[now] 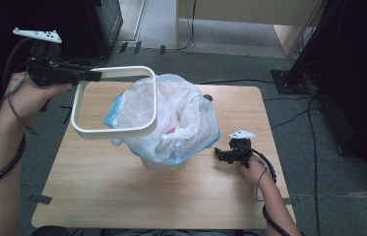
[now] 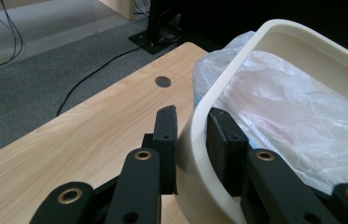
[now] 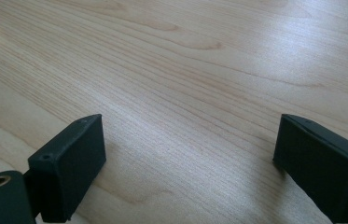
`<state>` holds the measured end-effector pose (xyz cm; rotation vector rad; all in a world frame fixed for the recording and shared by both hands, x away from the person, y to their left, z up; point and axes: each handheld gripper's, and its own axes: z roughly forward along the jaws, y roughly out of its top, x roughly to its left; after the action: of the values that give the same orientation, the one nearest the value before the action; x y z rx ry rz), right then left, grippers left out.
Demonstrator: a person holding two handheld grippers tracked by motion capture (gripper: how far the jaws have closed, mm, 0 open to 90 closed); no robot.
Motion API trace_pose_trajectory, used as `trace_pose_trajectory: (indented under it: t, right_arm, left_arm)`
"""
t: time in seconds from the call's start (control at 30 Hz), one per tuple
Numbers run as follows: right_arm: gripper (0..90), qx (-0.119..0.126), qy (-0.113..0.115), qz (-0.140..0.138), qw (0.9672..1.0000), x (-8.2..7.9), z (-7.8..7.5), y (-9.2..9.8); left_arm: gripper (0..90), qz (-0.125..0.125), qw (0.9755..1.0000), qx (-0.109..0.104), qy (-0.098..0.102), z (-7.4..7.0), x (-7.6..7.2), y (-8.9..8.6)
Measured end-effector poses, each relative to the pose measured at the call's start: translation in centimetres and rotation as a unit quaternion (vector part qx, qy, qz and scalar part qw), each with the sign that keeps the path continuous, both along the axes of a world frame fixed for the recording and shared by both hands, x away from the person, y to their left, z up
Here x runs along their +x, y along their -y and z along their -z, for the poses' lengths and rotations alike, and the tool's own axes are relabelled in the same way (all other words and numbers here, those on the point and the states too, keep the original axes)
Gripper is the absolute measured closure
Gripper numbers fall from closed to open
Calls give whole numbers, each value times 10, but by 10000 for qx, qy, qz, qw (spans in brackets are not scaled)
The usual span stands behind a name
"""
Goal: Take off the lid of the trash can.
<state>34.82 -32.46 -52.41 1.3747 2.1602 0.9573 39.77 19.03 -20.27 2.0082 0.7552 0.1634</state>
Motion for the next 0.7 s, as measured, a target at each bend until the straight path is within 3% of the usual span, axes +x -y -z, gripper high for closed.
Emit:
trace_pose_trajectory:
  t: [0.7]
  right_arm:
    - [90, -3, 2, -1, 10000, 0, 0, 0]
  left_arm:
    - [741, -224, 9997, -55, 19, 7, -12, -37]
